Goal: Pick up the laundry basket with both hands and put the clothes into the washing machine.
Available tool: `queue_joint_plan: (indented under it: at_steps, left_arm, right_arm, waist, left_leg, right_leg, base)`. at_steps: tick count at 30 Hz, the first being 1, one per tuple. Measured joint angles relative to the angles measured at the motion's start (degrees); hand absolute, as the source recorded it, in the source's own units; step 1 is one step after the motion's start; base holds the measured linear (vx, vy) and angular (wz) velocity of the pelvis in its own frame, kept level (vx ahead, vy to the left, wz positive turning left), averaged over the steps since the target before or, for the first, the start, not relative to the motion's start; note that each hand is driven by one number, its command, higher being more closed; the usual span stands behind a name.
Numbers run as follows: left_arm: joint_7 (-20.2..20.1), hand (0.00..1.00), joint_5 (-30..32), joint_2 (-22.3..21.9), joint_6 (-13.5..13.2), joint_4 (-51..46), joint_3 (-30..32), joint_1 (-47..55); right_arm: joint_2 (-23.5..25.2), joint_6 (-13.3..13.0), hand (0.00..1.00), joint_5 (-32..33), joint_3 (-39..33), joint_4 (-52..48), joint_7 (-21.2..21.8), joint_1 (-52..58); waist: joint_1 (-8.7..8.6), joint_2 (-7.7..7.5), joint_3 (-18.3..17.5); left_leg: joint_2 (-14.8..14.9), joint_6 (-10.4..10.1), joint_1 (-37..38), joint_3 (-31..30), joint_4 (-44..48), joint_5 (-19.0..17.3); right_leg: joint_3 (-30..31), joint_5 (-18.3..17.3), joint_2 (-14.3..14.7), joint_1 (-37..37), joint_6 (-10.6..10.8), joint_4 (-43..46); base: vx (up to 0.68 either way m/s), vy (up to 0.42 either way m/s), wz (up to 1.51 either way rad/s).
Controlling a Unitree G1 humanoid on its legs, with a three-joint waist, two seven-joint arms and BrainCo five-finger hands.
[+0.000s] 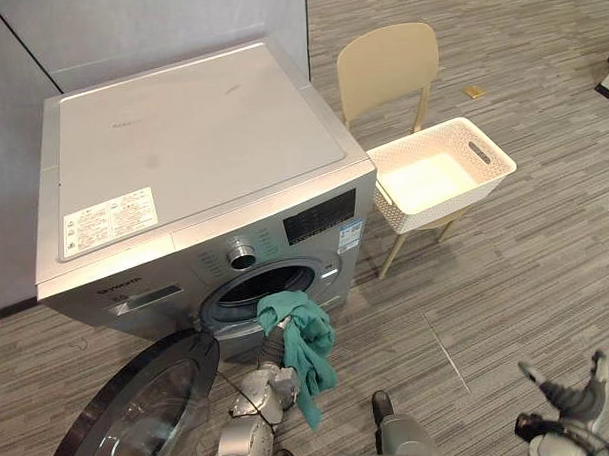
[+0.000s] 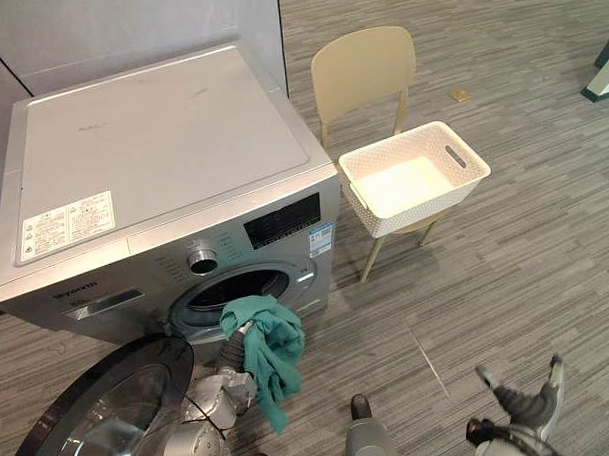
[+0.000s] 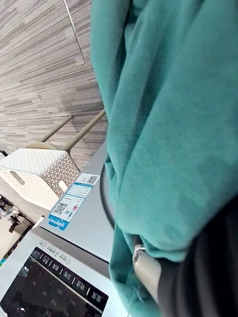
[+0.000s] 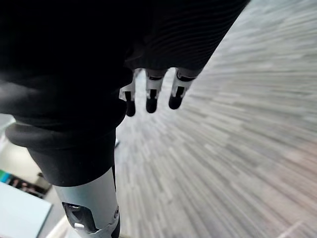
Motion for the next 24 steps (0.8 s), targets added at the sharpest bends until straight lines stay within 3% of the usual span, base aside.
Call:
queue_joint_plan:
  at_steps: [1,2,4,6,8,12,15,19,24]
  left_arm:
    - [0.30,1.00,-0.93,-0.21,-0.07,-0.01,0.03,-0.03]
    - [1.40,1.00,-3.57,-0.27,-0.49,-0.02,0.41,-0.21]
    - [3.49,1.00,-7.12,-0.41,-1.43,-0.24,1.76,-1.72]
    - [6.23,1.00,-12.26,-0.26,-3.27,-0.80,5.28,-5.64]
    - [8.45,1.00,-14.91,-0.34,-4.46,-1.48,7.69,-9.59]
    - [13.66,1.00,-17.99,-1.29,-8.42,-2.78,10.16,-20.52]
    - [16.60,1.00,-20.21,-1.50,-10.83,-2.73,11.40,-29.43]
    - [18.73,1.00,-23.62,-0.12,-12.51,-2.76,11.68,-41.11]
    - [20.16,1.00,-26.03,2.88,-14.18,-2.73,11.64,-53.15]
  right_arm:
    - [0.11,0.00,0.00,0.33,1.37,0.03,0.31,0.71]
    - [0.05,-0.02,0.00,1.92,4.88,0.06,1.40,1.94]
    - [-0.15,-0.96,0.00,5.03,11.14,0.06,2.86,2.70]
    - [-0.83,-3.84,0.00,10.81,21.25,0.00,5.76,1.23]
    - [-2.06,-5.19,0.00,14.05,27.66,-0.15,7.30,-0.64]
    - [-4.39,-6.75,0.00,24.32,38.45,-0.65,8.00,-4.80]
    - [-5.76,-8.10,0.00,29.91,43.86,-0.98,8.36,-9.72]
    - [-5.73,-10.25,0.00,33.62,46.04,-0.97,7.46,-16.58]
    - [-5.74,-11.38,0.00,33.27,45.45,0.85,5.70,-21.67]
  waist:
    - [0.00,0.06,0.13]
    - [-0.06,-1.16,0.99]
    - [0.05,-1.79,2.58]
    - [0.68,-4.04,6.70]
    - [1.94,-4.87,10.09]
    - [3.24,-4.44,17.58]
    - [3.39,-4.27,20.23]
    - [4.01,-3.83,23.41]
    - [4.47,-3.77,24.49]
  left_leg:
    - [0.24,-0.12,-0.03,0.12,0.05,0.08]
    - [0.67,-0.21,-0.66,0.19,0.14,0.37]
    - [2.10,-0.13,-3.28,-0.33,2.27,0.49]
    - [4.14,0.06,-8.19,-0.53,6.19,0.36]
    - [5.81,0.46,-12.16,-0.73,10.12,0.07]
    - [6.78,1.72,-20.63,-4.37,16.56,-0.94]
    - [6.57,2.35,-30.02,-7.75,22.70,-2.53]
    - [6.65,3.31,-42.52,-11.42,32.06,-4.46]
    - [7.77,3.57,-57.06,-16.18,42.71,-5.96]
  right_leg:
    - [-0.04,0.00,0.14,-0.07,0.00,0.02]
    - [-0.23,0.00,0.38,-0.73,-0.02,0.19]
    - [-0.98,-0.05,0.96,-2.77,-0.18,1.43]
    - [-1.26,-0.49,1.84,-8.08,-0.88,5.36]
    - [-2.47,-1.01,2.02,-12.48,-1.66,9.37]
    - [-6.13,-4.32,0.02,-20.13,-3.05,18.82]
    - [-7.29,-7.57,-2.38,-29.13,-3.26,27.60]
    - [-7.17,-10.97,-5.12,-41.10,-3.80,39.18]
    - [-7.15,-14.44,-6.41,-54.16,-4.83,50.78]
  base:
    - [-0.04,-0.068,-0.04]
    - [-0.05,-0.080,0.02]
    - [-0.07,-0.092,0.03]
    - [-0.14,-0.104,-0.06]
    - [-0.16,-0.096,-0.02]
    - [-0.12,-0.055,0.32]
    - [-0.15,-0.034,0.46]
    - [-0.12,-0.009,0.32]
    - [-0.09,-0.058,0.20]
